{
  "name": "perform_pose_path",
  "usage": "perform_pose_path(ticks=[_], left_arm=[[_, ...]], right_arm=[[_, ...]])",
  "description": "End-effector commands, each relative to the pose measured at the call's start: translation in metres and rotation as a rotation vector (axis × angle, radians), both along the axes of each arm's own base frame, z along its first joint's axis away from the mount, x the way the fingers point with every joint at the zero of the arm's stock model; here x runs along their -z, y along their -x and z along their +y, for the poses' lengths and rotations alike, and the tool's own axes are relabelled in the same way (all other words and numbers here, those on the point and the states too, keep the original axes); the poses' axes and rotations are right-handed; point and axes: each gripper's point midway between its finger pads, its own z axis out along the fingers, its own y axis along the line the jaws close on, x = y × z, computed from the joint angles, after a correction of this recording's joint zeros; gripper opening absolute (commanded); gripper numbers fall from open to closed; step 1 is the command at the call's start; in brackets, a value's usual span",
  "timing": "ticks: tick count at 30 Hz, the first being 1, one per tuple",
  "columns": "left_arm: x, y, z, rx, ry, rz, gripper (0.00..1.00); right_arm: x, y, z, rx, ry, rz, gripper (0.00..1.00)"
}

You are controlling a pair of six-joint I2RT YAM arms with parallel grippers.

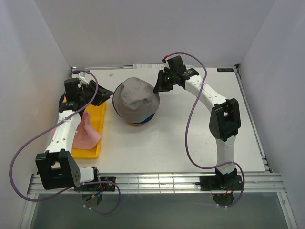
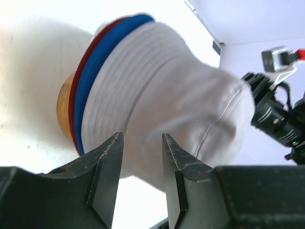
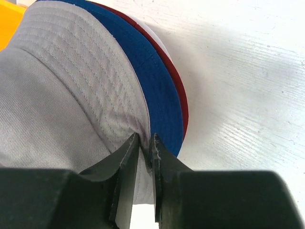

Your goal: Stack the hats

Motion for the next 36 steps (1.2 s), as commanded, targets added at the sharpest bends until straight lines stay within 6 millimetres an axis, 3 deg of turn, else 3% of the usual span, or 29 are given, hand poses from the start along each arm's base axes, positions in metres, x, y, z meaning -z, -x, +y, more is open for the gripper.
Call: perform_pose_path(ticks=[1, 4, 5, 12, 25, 28, 34, 36], left_arm=[[-0.013, -0.024, 0.009, -0.024, -0.007, -0.044, 0.49], [-0.006, -0.041, 0.003, 0.027, 0.027, -0.059, 0.51], [0.009, -0.047, 0.001, 0.047, 0.041, -0.022, 0.51], [0.032, -0.054, -0.011, 0.124, 0.104, -0.021, 0.54], [0.04, -0.049, -0.021, 0.17, 0.174, -0.056, 0.5], [0.045, -0.045, -0.022, 0.173, 0.182, -0.045, 0.38], [0.061, -0.044, -0.017, 0.131, 0.157, 0.013, 0.01], [0.066, -0.043, -0.015, 0.119, 0.145, 0.029, 0.0]], right_arm=[[-0.014, -0.015, -0.004, -0.006, -0.007, -0.063, 0.22], [-0.015, -0.015, -0.002, -0.025, -0.014, -0.071, 0.22], [-0.013, -0.015, 0.0, -0.034, -0.019, -0.068, 0.23], [-0.016, -0.022, 0.006, -0.073, -0.049, -0.097, 0.23], [-0.008, -0.024, 0.007, -0.076, -0.052, -0.088, 0.23], [-0.007, -0.024, 0.008, -0.076, -0.056, -0.084, 0.23], [-0.008, -0.023, 0.007, -0.071, -0.054, -0.084, 0.26], [-0.007, -0.022, 0.005, -0.068, -0.052, -0.082, 0.28]])
